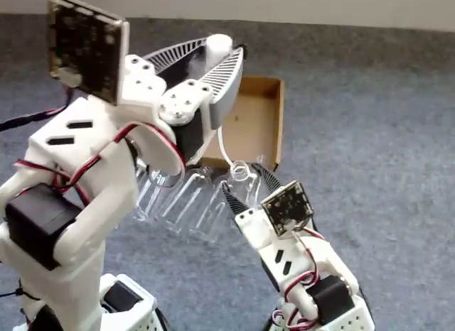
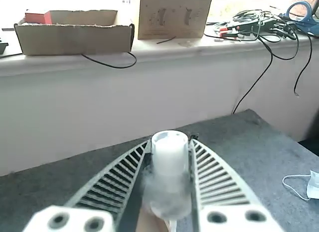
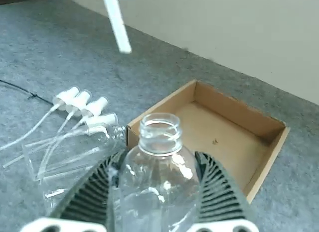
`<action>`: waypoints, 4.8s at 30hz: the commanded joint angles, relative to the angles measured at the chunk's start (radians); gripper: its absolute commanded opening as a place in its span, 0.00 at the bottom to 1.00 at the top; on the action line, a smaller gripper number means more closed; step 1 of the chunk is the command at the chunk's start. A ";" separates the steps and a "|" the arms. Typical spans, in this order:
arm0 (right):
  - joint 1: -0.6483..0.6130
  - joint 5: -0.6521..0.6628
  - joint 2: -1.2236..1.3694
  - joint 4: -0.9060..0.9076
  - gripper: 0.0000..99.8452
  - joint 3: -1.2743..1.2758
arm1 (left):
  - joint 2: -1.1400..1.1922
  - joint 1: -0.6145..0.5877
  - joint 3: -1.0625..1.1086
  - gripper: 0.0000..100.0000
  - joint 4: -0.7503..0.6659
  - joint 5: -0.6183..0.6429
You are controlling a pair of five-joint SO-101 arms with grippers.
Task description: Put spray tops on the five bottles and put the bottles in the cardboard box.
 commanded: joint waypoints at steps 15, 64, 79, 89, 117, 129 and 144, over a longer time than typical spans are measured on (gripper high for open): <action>0.030 -0.008 -0.076 -0.042 0.03 0.025 | 0.102 0.021 0.160 0.08 -0.155 -0.081; 0.124 -0.169 -0.076 -0.104 0.03 0.031 | 0.096 0.074 0.354 0.23 0.166 -0.221; 0.124 -0.169 -0.076 -0.102 0.03 0.033 | 0.189 -0.076 0.232 0.24 0.132 -0.227; 0.124 -0.169 -0.076 -0.102 0.03 0.033 | 0.189 -0.019 0.351 0.24 0.135 -0.295; 0.196 -0.152 0.007 -0.309 0.00 0.024 | -0.294 -0.335 0.937 0.25 0.029 -0.334; 0.150 -0.315 0.820 -0.595 0.00 -0.400 | -0.704 -0.294 1.477 0.31 -0.315 -0.272; -0.068 -0.322 0.960 -0.501 0.00 -0.519 | -0.832 -0.297 1.658 0.31 -0.413 -0.233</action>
